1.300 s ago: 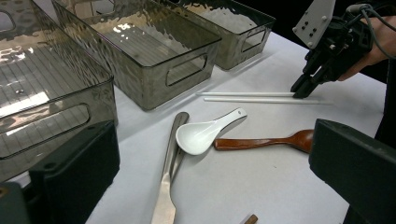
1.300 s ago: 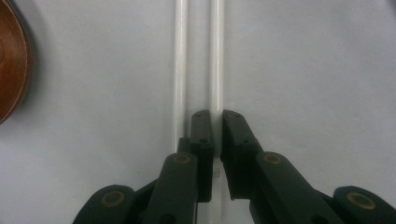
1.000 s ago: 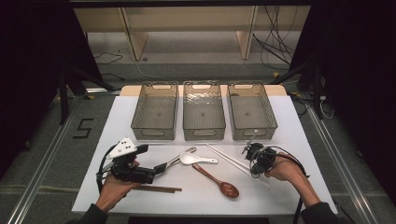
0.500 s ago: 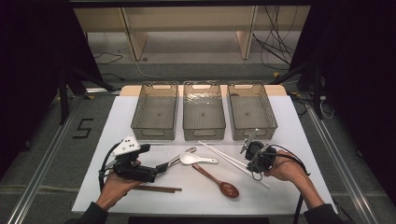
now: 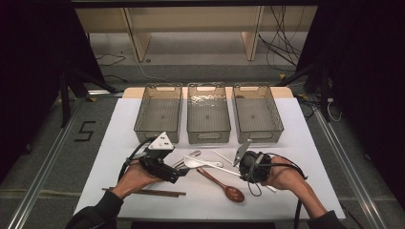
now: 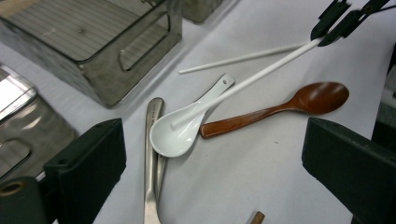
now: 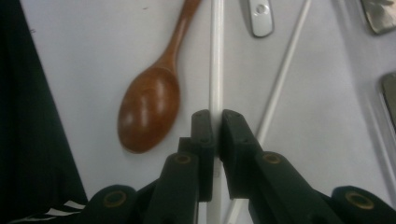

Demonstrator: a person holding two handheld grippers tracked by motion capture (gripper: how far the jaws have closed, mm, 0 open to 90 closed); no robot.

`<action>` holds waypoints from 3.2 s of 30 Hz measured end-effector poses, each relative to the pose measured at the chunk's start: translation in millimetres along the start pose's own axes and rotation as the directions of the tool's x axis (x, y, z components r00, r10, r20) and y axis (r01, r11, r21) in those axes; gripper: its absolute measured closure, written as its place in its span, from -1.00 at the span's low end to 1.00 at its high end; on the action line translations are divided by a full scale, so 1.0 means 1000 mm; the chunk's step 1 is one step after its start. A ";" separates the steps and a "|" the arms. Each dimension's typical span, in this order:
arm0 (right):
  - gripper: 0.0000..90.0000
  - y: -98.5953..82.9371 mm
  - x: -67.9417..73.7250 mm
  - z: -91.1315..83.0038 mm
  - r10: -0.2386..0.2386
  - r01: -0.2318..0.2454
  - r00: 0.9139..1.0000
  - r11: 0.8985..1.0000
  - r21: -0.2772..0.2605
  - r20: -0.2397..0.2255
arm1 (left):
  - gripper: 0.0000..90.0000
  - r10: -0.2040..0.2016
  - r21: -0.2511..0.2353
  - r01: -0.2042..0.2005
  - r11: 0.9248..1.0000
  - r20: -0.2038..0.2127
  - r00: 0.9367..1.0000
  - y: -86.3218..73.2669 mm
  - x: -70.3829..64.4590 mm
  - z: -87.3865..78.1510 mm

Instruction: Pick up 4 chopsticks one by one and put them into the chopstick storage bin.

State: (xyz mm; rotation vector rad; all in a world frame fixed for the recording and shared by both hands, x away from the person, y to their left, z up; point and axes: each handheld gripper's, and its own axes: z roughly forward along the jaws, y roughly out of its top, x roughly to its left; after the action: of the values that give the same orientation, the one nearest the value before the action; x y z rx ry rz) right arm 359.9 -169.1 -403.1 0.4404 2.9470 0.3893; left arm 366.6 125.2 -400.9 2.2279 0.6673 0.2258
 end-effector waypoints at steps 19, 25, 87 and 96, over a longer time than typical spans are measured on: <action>0.87 0.014 0.023 -0.004 -0.135 0.135 0.991 0.991 0.003 0.003 | -0.23 0.209 0.203 -0.233 0.951 0.131 0.969 0.018 -0.021 0.026; 0.87 0.015 0.024 -0.005 -0.155 0.155 0.988 0.988 0.004 0.004 | -0.02 0.248 0.230 -0.282 0.931 0.164 0.955 0.014 -0.026 0.030; -0.37 -0.030 -0.010 -0.007 0.342 -0.327 0.940 0.885 -0.331 -0.016 | 0.89 0.098 0.209 -0.108 0.972 0.057 0.994 0.001 0.006 0.006; -0.43 -0.045 -0.013 -0.011 0.440 -0.412 0.896 0.788 -0.457 -0.049 | 0.89 0.033 0.151 -0.035 0.988 0.016 0.999 0.004 0.015 -0.004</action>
State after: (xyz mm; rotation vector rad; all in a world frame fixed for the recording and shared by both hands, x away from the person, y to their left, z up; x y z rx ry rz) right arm 358.0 -217.7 -403.3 1.0254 2.5412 1.0729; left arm 379.5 134.1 -396.0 2.3850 0.6590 0.1825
